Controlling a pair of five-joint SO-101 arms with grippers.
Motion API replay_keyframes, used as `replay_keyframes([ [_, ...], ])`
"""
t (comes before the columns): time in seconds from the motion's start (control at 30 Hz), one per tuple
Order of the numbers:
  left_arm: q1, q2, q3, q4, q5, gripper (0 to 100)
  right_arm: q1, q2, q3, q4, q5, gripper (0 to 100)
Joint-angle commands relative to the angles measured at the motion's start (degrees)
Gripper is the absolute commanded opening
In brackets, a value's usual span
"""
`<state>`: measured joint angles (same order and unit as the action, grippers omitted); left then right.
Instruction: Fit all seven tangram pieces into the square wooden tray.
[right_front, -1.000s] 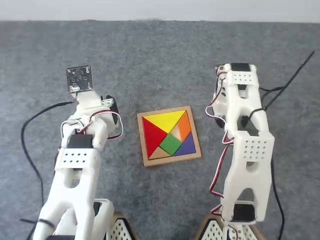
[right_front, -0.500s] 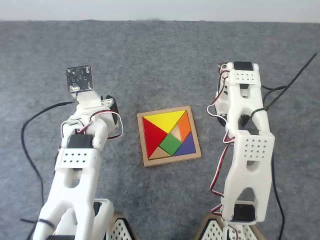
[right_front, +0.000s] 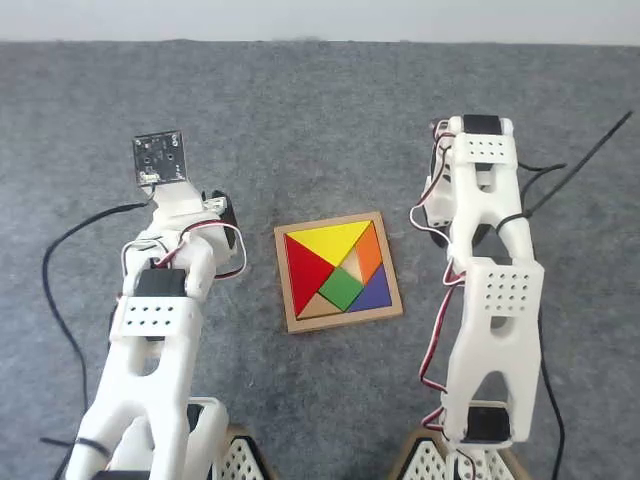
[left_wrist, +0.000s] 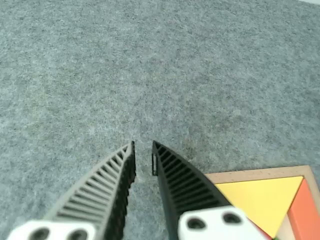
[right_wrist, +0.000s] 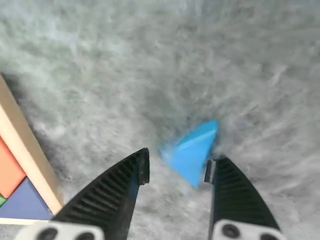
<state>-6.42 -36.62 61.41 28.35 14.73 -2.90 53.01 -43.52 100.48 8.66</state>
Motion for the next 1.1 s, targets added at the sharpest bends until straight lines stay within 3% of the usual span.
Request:
replay_keyframes([
  [0.0, 0.4, -0.6, -2.0, 0.8, -0.5, 5, -0.1, -0.4, -2.6, 2.2, 0.8, 18.7],
  [1.07, 0.4, -0.6, -2.0, 0.8, -0.6, 5, 0.0, 4.2, -3.0, 0.6, 0.8, 16.9],
])
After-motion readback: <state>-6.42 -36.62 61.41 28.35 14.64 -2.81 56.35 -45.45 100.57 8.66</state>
